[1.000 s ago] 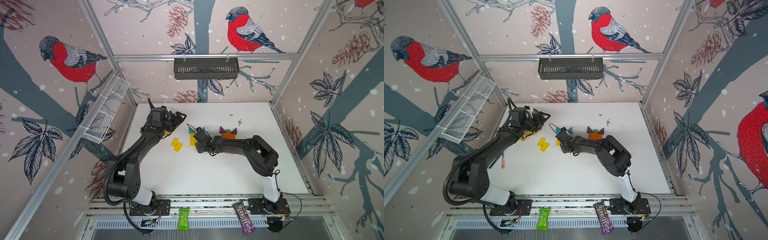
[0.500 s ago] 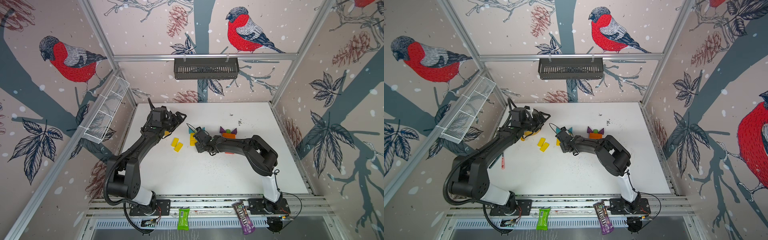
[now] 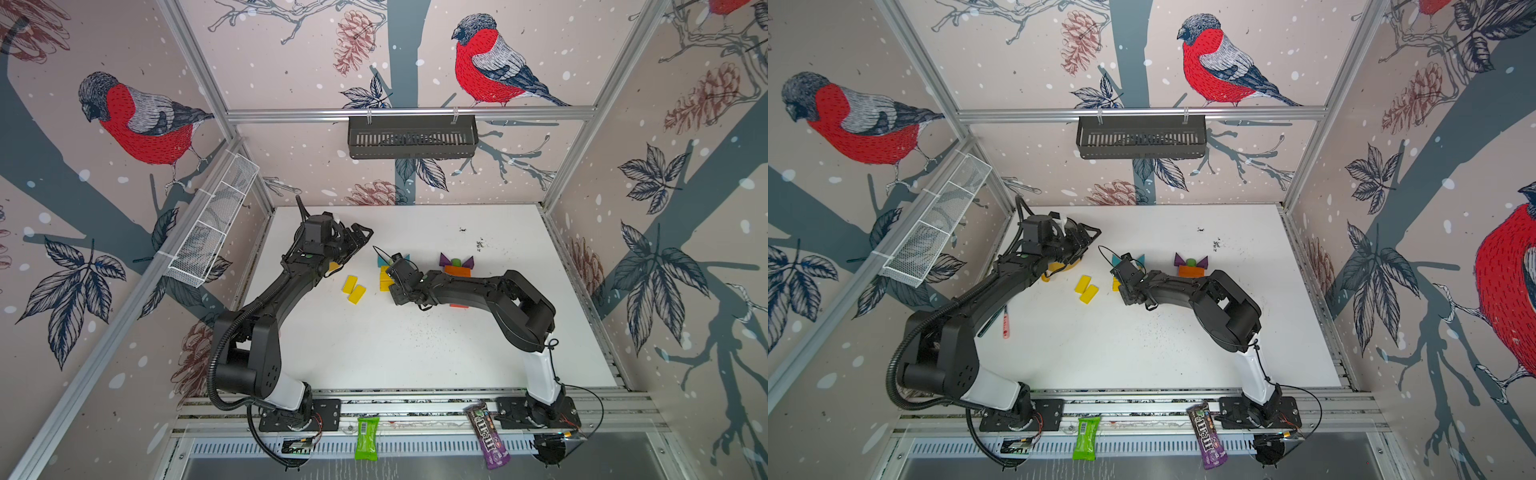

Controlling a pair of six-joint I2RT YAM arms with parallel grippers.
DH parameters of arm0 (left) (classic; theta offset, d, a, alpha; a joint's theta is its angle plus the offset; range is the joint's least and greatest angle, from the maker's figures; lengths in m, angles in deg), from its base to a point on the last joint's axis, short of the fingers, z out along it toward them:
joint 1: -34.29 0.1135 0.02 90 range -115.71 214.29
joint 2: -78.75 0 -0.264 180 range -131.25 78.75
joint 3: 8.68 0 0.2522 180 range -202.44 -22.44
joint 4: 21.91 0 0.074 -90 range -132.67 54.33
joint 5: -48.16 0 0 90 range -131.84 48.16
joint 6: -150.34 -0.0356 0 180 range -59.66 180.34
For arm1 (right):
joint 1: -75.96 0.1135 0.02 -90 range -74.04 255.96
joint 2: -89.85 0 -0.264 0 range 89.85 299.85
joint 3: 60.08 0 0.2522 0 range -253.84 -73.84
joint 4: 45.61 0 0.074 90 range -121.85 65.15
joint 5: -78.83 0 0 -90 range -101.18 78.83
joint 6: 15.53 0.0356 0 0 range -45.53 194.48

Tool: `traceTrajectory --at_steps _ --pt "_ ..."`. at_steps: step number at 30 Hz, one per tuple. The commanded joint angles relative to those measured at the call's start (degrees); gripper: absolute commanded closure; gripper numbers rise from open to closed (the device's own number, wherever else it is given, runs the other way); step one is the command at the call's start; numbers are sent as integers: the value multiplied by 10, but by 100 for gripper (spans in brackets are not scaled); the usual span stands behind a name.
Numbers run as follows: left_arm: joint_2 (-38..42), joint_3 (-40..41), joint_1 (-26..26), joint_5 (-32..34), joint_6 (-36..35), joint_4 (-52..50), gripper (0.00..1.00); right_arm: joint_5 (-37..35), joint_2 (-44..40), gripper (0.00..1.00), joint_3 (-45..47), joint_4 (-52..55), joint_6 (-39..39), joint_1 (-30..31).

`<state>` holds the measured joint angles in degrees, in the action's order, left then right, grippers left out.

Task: Assemble a carrot with building blocks
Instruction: Assemble the building block at the center of the board, then pick up the building block from the center of the board.

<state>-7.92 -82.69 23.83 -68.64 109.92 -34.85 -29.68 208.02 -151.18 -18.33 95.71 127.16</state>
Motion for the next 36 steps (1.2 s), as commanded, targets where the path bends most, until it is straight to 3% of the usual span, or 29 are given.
traceTrajectory --at_steps 1,13,19,22,25,29,32,36 --pt "-2 -3 -1 1 -1 12 13 -9 2 22 -8 9 5 -1" --pt "0 -5 0 0 -2 10 13 -3 -13 22 -10 18 4 12" --pt "16 -11 12 0 -5 4 13 -9 -75 22 -12 6 -5 30" --pt "35 -12 39 0 -4 2 13 -13 -105 21 -3 -34 -43 44" --pt "65 -12 70 18 -6 -3 12 28 -100 18 -13 -54 -94 50" --pt "105 -21 108 74 -21 -30 10 64 -91 15 -21 -80 -135 61" --pt "124 -20 137 118 -24 -45 7 94 -70 12 -38 -86 -154 71" --pt "124 -19 186 128 -12 -51 6 133 -17 10 -73 -82 -194 79"
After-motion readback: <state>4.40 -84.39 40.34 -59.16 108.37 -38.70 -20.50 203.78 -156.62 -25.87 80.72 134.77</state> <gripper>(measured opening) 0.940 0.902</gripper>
